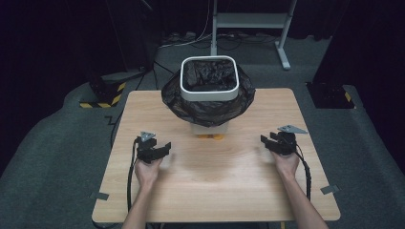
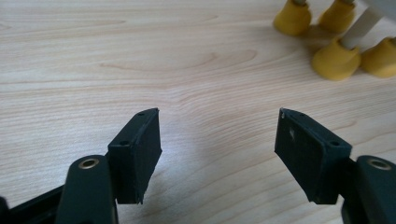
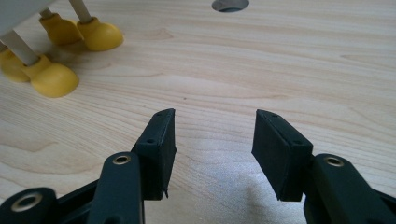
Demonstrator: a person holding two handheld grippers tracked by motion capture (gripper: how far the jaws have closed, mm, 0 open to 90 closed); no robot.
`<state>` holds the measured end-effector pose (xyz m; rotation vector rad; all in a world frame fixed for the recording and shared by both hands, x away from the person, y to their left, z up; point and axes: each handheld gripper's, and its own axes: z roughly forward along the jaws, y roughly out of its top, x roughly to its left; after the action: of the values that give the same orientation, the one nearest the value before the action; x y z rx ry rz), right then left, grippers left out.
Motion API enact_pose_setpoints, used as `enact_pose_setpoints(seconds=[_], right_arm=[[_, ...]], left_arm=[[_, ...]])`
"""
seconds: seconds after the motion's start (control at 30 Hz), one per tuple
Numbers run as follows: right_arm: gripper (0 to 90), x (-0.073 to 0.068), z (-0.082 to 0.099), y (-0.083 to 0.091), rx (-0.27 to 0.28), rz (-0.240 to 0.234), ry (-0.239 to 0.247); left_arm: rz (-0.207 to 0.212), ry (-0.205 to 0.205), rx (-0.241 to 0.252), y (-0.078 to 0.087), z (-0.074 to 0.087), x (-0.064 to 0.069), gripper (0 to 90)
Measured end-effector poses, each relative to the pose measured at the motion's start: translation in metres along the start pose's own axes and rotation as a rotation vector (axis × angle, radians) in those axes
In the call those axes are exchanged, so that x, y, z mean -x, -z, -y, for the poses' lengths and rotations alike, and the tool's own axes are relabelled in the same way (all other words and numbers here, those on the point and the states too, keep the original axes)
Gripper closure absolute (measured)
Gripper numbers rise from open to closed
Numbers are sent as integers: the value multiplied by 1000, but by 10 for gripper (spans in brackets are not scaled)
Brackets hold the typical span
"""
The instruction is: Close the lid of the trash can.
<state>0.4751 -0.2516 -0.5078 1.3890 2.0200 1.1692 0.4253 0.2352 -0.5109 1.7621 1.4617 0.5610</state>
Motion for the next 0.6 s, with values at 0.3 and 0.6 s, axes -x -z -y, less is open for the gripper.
enact_pose_setpoints(seconds=[0.3,0.6], right_arm=[[482,-3,5,-10,-29,19,16],[475,3,6,-15,-59,69,28]], left_arm=[[-26,-23,-27,-8,3,1,314],[-56,-28,-38,-11,4,-2,319]])
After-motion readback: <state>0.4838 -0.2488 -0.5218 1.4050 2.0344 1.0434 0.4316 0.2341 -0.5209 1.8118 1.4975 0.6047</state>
